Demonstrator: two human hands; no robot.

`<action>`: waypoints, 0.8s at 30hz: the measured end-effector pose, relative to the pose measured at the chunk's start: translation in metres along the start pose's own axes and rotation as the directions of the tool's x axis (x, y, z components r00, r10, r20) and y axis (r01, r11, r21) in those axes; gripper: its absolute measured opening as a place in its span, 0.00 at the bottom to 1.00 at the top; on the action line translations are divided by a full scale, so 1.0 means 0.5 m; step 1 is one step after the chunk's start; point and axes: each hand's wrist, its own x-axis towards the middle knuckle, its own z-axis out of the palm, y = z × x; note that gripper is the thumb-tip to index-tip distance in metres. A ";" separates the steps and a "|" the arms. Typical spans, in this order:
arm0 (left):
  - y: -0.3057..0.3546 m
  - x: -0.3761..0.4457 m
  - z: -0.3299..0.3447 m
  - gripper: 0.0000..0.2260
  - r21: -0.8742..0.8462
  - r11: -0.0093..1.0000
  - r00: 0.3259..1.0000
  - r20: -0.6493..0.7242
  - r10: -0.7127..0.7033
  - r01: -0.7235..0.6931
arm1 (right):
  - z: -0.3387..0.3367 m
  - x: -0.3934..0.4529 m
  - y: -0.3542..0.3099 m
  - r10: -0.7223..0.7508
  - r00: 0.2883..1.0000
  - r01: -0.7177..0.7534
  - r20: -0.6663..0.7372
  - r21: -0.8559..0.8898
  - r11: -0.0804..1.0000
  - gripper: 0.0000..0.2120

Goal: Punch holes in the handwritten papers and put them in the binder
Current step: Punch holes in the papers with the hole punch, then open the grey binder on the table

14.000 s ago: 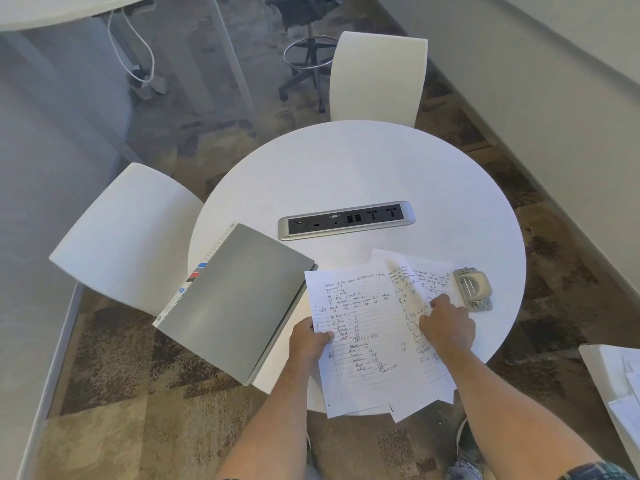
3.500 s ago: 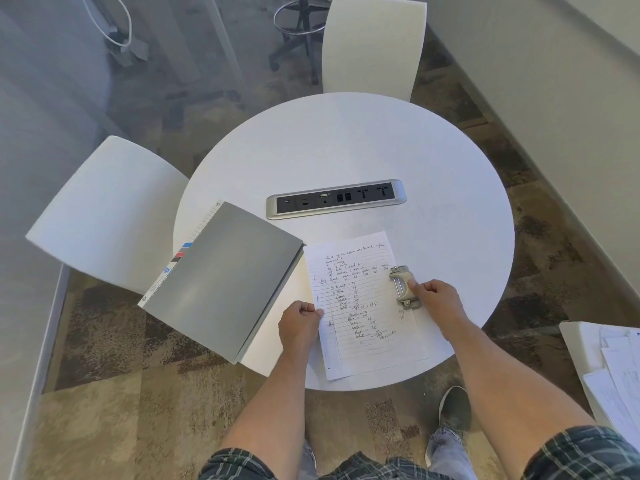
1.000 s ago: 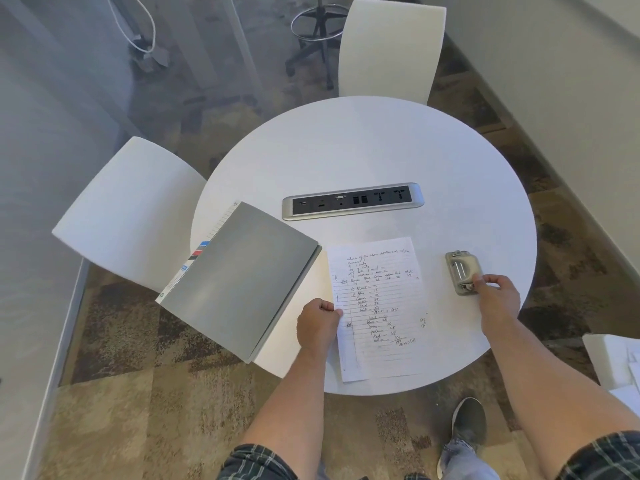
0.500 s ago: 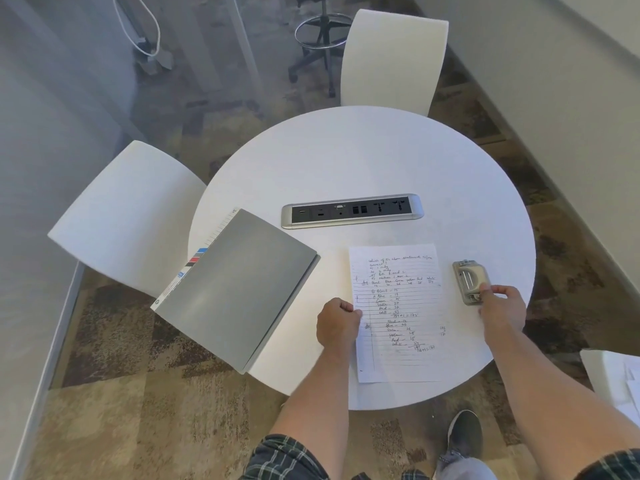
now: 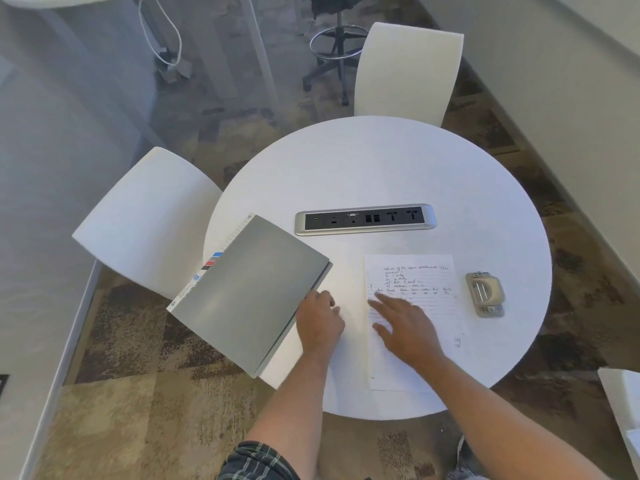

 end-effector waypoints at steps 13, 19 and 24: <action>-0.132 0.032 -0.067 0.33 0.551 0.835 0.994 0.092 -0.057 -0.004 | 0.047 0.021 -0.039 -0.013 1.000 0.013 -0.002 -0.109 0.994 0.20; -0.122 0.039 -0.074 0.31 0.570 0.812 0.983 0.180 0.030 -0.129 | 0.044 0.046 -0.089 -0.083 0.995 0.085 0.056 -0.049 0.995 0.22; -0.110 0.039 -0.075 0.31 0.593 0.783 0.975 0.209 0.079 -0.191 | 0.046 0.067 -0.131 -0.129 0.987 0.132 0.100 -0.025 0.991 0.23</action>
